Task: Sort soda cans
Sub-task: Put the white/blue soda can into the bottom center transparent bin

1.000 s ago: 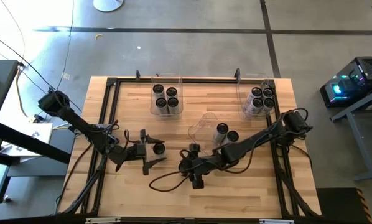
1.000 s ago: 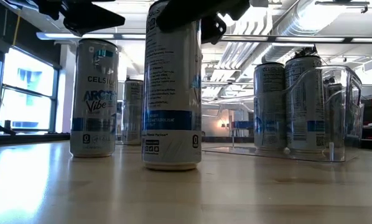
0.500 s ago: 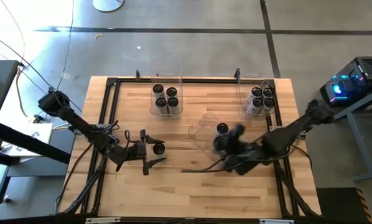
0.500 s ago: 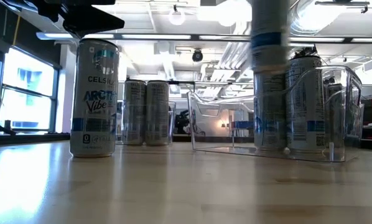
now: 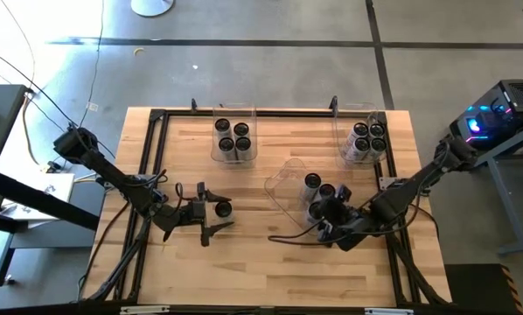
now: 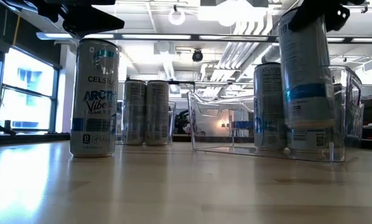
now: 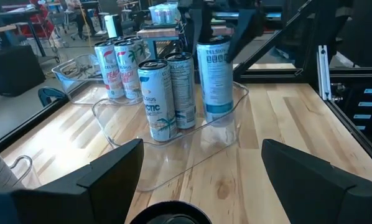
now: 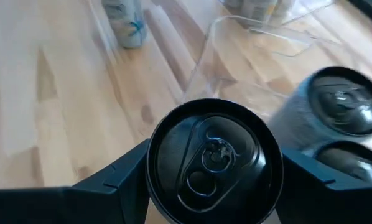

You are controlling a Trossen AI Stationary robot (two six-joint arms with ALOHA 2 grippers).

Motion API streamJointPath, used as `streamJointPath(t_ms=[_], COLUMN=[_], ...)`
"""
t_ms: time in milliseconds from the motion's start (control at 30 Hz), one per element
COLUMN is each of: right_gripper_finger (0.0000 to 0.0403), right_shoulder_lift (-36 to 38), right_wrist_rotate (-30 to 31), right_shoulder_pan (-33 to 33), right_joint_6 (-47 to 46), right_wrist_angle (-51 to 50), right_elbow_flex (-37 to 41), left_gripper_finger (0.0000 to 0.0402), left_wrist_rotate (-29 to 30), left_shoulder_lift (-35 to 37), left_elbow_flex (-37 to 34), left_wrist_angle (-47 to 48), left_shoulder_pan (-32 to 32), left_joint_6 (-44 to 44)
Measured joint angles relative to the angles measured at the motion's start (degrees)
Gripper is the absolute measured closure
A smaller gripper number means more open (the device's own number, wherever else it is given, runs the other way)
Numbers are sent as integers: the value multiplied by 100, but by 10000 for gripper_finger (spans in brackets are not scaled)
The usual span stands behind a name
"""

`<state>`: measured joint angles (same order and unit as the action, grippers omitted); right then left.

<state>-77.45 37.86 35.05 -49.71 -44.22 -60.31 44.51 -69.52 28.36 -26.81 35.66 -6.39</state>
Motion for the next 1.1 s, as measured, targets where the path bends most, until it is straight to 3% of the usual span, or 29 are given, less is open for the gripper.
streamJointPath(t_ms=[533, 767, 1100], right_gripper_finger=[160, 76, 66], right_shoulder_lift=[11, 24, 139], right_wrist_rotate=[-415, -686, -749], right_shoulder_pan=[-23, -26, -22], right_joint_6=[-95, -146, 73], right_wrist_angle=[1182, 1220, 525], right_elbow_flex=[867, 867, 108], left_gripper_finger=[80, 80, 80], left_wrist_rotate=[2, 2, 3], left_shoulder_lift=[0, 0, 0], left_elbow_flex=[-2, -2, -2], left_wrist_angle=[0, -4, -6], left_shoulder_pan=[0, 0, 0], left_joint_6=[-101, -103, -103])
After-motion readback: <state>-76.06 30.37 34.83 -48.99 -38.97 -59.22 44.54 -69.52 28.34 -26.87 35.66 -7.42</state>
